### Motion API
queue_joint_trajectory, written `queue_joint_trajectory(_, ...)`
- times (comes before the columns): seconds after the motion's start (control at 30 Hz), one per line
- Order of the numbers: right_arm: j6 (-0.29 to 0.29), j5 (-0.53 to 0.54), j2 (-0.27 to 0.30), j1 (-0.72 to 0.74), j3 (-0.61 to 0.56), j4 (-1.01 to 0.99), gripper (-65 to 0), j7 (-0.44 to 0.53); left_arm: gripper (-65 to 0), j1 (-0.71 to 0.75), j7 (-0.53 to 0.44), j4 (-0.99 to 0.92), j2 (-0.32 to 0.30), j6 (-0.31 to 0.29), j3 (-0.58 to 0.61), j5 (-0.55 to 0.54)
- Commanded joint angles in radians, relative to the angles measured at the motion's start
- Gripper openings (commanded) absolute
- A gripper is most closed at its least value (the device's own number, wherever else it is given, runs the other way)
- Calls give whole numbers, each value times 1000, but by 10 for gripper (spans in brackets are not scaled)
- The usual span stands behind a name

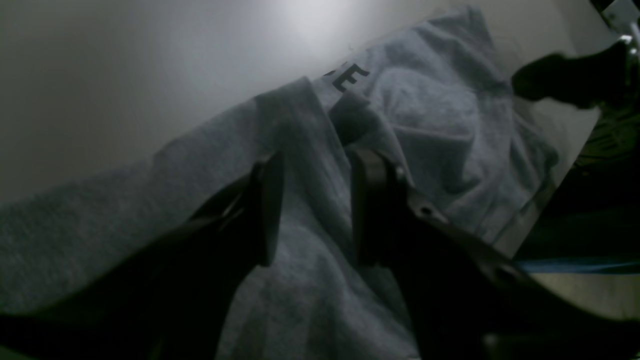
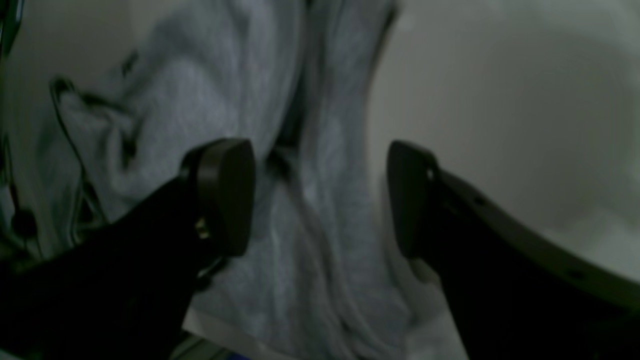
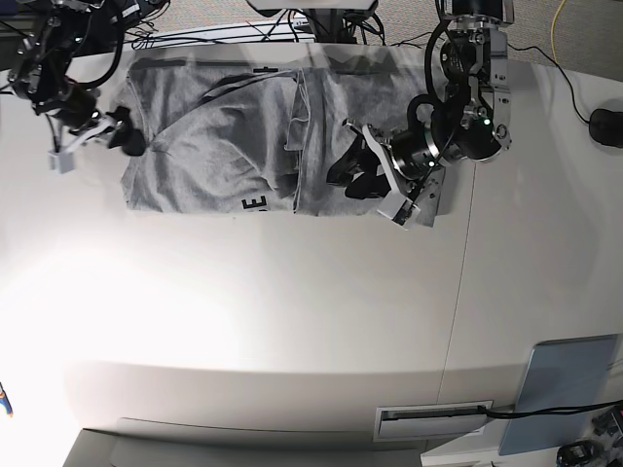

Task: Fold the T-shirt properly
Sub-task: 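Regrasp the folded strip with the right gripper and pull it inward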

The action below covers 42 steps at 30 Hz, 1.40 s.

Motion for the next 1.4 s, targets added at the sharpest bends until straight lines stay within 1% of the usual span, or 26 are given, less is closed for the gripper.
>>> queue_joint_trajectory(0.0, 3, 27, 17, 6, -11, 13, -247, 21, -409, -11, -21, 18, -1, -8, -1, -21)
queue_joint_trajectory(0.1, 1, 26, 17, 6, -54, 13, -247, 34, -409, -11, -21, 18, -1, -8, -1, -8)
queue_joint_trajectory(0.17, -18, 3, 12, 6, -69, 13, -247, 54, -409, -11, -21, 18, -1, -8, -1, 5)
queue_joint_trajectory(0.27, -35, -22, -13, 6, -72, 13, -247, 61, -409, -11, -21, 18, 0, -8, -1, 5)
queue_joint_trajectory(0.53, -35, -22, -57, 23, -72, 13, -251, 77, -409, -11, -21, 18, -1, -8, -1, 5)
queue_joint_trajectory(0.67, -35, -30, -80, 40, -72, 13, -317, 74, -409, -11, -20, 18, -1, -8, -1, 5)
queue_joint_trajectory(0.8, -43, -66, -82, 45, -72, 13, -363, 72, -409, -10, -20, 18, -1, -8, -1, 5)
queue_joint_trajectory(1.03, -50, -105, -82, 45, -72, 13, -527, 71, -409, -11, -20, 18, -19, -8, -1, 5)
queue_joint_trajectory(1.17, -48, -161, -82, 51, -72, 13, -650, 88, -409, -10, -20, 18, -45, -8, -1, 5)
queue_joint_trajectory(1.23, -41, -185, -80, 51, -72, 13, -650, 112, -409, -8, -21, 18, -58, -7, -2, 5)
queue_joint_trajectory(1.27, -24, -199, -76, 51, -72, 13, -650, 128, -409, -5, -21, 18, -64, -7, -2, 5)
queue_joint_trajectory(1.3, -9, -214, -67, 51, -71, 14, -650, 140, -409, -3, -20, 18, -71, -7, -2, 6)
queue_joint_trajectory(1.37, -7, -233, -37, 51, -71, 14, -650, 156, -409, 5, -20, 18, -84, -6, -2, 17)
